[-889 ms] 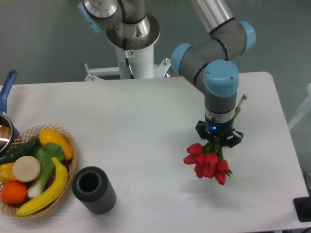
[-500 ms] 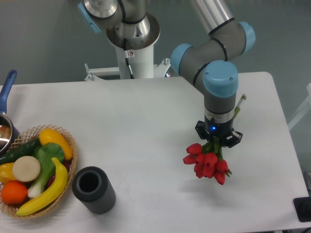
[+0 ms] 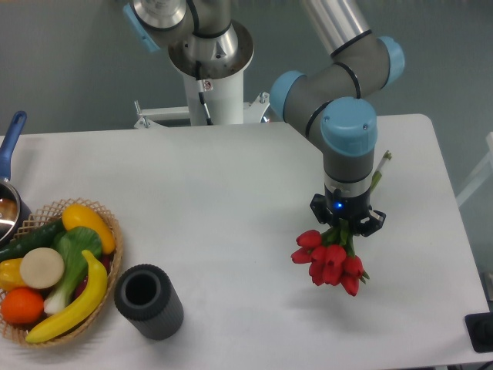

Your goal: Insert the flowers into the vase

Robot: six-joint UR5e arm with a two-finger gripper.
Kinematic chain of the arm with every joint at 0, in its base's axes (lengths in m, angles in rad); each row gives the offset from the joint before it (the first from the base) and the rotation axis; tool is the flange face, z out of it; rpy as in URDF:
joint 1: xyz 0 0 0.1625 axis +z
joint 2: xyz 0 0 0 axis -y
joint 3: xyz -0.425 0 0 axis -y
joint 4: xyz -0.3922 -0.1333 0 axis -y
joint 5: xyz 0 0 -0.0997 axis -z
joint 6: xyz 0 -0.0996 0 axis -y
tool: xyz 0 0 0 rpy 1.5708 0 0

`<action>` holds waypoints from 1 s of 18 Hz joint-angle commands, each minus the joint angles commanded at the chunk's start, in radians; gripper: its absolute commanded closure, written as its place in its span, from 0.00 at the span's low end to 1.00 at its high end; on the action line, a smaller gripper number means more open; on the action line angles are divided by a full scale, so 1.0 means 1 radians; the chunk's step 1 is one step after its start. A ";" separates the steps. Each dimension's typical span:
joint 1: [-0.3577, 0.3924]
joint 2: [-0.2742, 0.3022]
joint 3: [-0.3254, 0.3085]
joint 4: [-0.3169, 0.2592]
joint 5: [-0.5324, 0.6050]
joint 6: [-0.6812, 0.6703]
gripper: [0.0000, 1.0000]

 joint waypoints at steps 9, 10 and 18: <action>-0.040 -0.012 0.090 0.012 -0.337 -0.131 0.97; -0.041 -0.012 0.094 0.012 -0.379 -0.131 0.97; -0.095 -0.015 0.162 0.031 -0.625 -0.210 0.98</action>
